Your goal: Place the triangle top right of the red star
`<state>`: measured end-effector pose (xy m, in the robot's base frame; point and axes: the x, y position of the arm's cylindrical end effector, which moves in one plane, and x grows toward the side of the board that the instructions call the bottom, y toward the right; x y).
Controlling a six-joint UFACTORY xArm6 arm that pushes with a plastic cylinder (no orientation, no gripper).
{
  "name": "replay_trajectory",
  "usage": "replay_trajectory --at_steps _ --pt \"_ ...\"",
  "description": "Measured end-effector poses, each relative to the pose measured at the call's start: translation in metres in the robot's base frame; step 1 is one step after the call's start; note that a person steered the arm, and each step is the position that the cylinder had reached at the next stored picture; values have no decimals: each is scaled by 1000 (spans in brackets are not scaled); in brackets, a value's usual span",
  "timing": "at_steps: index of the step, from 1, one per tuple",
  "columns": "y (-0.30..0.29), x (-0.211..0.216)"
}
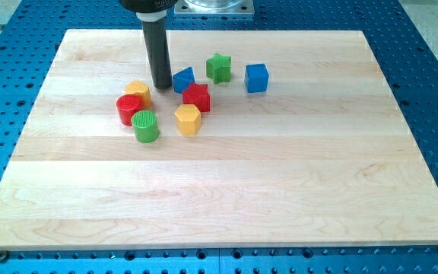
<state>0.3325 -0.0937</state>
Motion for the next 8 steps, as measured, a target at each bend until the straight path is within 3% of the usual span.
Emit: replay_trajectory --at_steps 1,5,8 --pt "0 -12" --pt "3 41" --pt "31 -7"
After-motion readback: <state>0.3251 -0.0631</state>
